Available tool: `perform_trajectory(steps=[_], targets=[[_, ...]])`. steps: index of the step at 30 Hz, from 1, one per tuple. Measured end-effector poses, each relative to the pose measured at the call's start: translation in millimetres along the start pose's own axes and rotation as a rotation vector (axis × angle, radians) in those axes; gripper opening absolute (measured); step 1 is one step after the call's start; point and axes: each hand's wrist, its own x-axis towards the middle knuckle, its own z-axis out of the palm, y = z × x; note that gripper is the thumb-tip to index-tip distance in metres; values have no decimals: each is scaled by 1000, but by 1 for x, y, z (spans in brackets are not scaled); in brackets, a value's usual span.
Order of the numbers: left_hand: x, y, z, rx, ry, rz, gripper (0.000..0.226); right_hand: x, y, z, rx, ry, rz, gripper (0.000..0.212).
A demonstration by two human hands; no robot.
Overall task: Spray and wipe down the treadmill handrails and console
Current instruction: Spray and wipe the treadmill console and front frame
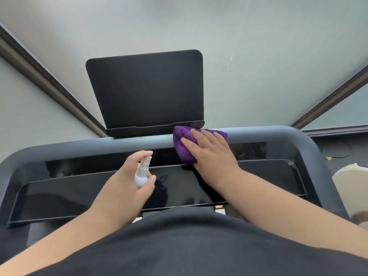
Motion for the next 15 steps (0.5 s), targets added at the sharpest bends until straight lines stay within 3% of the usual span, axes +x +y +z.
perform_trajectory(steps=[7, 15], targets=[[1, 14, 10, -34, 50, -50, 58, -15, 18, -1, -18, -26, 71, 69], [-15, -23, -23, -23, 162, -136, 57, 26, -55, 7, -43, -104, -175, 72]])
